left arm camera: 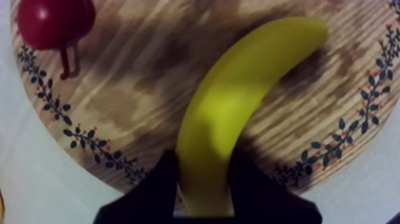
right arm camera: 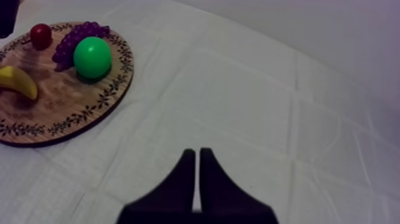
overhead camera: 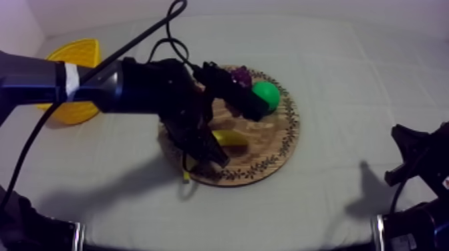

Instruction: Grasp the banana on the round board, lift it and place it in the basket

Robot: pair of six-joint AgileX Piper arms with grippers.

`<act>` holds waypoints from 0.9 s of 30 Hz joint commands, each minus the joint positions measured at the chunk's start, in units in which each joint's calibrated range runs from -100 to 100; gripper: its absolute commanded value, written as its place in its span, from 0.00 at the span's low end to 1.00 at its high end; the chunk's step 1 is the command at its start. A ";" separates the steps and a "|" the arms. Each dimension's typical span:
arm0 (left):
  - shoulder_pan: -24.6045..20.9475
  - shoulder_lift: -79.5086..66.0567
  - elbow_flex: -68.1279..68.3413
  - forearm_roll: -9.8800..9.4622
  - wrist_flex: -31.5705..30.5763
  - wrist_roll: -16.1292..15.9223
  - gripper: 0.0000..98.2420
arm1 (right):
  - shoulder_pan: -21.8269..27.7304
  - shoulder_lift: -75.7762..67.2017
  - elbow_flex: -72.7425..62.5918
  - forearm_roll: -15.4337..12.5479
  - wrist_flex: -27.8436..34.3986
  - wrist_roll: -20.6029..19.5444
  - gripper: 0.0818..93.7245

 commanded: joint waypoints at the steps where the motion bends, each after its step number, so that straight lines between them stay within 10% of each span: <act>1: 0.04 -1.40 -0.85 -0.86 2.12 0.69 0.15 | -0.01 -0.04 -0.03 -0.02 -0.01 0.01 0.00; 12: -4.34 -17.20 -10.68 -5.38 13.13 -0.87 0.14 | -0.01 -0.04 -0.03 -0.02 -0.01 0.01 0.00; 27: -24.48 -22.02 -23.32 -8.30 17.42 -7.19 0.16 | -0.01 -0.04 -0.03 -0.02 -0.01 0.01 0.00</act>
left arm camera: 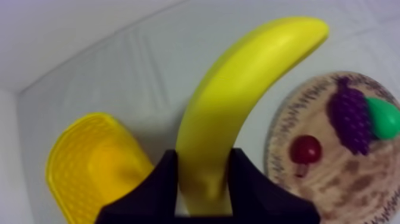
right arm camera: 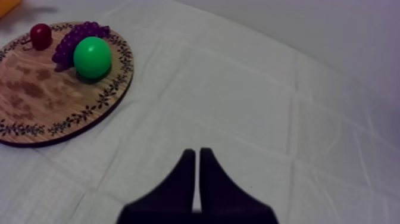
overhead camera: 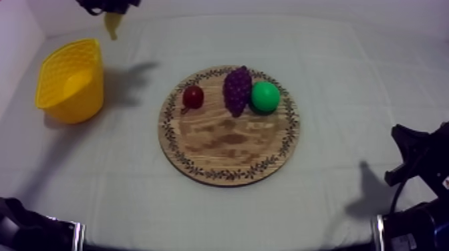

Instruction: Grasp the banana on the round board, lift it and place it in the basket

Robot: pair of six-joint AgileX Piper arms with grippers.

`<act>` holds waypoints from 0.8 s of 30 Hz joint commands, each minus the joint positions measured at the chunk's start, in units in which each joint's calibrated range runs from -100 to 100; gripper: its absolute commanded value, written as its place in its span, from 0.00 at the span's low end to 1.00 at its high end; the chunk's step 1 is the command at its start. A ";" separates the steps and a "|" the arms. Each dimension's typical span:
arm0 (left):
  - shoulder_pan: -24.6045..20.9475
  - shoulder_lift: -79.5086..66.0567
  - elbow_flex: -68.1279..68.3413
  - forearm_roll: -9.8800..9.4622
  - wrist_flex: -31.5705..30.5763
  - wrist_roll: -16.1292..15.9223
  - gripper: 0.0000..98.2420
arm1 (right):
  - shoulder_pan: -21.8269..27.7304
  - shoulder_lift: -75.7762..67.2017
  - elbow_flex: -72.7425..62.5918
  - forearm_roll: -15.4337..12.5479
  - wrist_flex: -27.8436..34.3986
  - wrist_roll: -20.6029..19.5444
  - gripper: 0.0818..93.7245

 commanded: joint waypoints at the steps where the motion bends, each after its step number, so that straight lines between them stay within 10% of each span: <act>1: -5.74 0.59 -0.12 0.00 -0.78 -0.32 0.16 | -0.01 -0.04 -0.03 -0.02 -0.01 0.01 0.00; 24: -19.86 11.70 16.18 2.36 -14.89 1.29 0.15 | -0.01 -0.04 -0.03 -0.02 -0.01 0.01 0.00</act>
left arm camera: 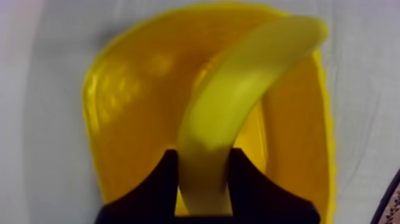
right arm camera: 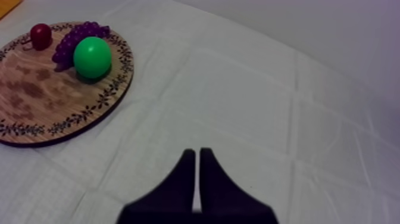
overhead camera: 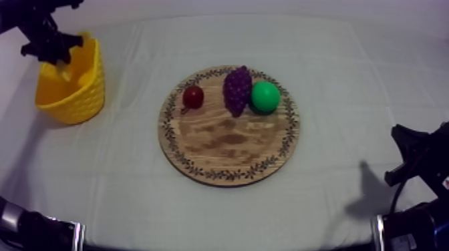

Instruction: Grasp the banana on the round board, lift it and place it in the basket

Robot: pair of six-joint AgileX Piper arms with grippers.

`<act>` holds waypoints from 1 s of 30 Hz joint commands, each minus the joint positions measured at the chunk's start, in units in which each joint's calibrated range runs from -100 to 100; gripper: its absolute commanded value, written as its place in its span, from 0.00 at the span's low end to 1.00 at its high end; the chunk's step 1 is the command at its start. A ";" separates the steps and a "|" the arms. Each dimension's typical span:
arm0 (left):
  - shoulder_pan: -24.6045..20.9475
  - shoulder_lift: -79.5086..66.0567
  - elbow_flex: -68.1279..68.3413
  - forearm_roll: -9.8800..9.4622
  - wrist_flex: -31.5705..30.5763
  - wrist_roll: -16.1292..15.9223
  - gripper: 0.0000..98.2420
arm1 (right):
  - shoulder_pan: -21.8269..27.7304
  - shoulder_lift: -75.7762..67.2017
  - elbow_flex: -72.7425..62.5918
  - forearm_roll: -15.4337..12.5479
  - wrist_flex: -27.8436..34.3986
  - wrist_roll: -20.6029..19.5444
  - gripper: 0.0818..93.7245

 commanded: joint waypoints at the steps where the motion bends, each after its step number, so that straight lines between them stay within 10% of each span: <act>1: -0.22 0.71 2.15 0.25 -1.44 0.28 0.15 | -0.01 -0.04 -0.03 -0.02 -0.01 0.01 0.00; 30: -1.32 7.53 6.84 2.79 -12.08 3.03 0.44 | -0.01 -0.04 -0.03 -0.02 -0.01 0.01 0.00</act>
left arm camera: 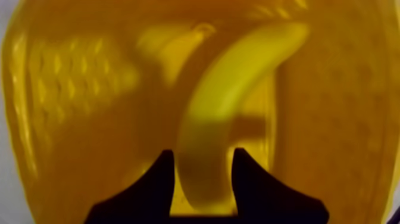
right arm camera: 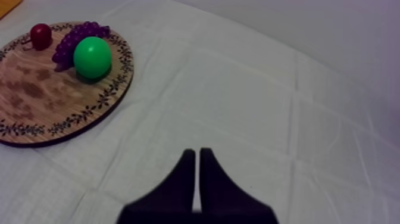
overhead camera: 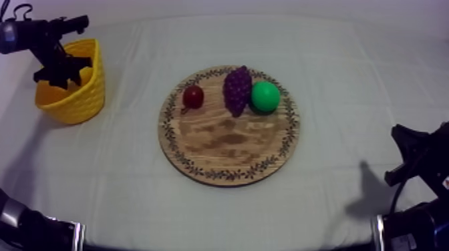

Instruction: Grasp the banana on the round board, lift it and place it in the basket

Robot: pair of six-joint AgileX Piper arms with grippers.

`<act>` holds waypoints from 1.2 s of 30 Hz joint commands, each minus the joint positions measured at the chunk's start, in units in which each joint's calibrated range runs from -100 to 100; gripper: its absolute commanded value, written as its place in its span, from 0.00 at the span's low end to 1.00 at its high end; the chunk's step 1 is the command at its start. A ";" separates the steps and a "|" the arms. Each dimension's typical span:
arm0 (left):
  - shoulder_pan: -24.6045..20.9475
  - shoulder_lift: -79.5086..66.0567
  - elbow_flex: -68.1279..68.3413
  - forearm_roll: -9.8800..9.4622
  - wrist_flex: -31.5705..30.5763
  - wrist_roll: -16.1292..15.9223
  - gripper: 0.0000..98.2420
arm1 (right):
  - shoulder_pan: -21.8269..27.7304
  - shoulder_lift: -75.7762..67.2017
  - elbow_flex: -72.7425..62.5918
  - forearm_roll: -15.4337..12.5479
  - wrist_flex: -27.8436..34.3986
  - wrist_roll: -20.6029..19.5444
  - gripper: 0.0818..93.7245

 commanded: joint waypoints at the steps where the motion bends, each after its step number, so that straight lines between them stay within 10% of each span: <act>1: 0.10 -0.59 0.22 0.02 -0.55 0.03 0.45 | -0.01 -0.04 -0.03 -0.02 0.01 0.02 0.00; 5: 0.17 -2.02 0.49 0.20 -1.20 -0.07 0.44 | -0.01 -0.04 -0.03 -0.02 0.01 0.02 0.00; 15: 1.51 -19.54 9.14 1.19 -12.51 -2.82 0.03 | -0.01 -0.04 -0.03 -0.02 0.01 0.02 0.00; 26: 1.96 -56.40 28.19 1.15 -26.08 -1.83 0.00 | -0.01 -0.04 -0.03 -0.02 0.01 0.02 0.00; 36: 1.04 -91.35 46.13 6.56 -18.93 -6.25 0.00 | 0.02 -0.04 -0.03 -0.02 0.01 0.04 0.00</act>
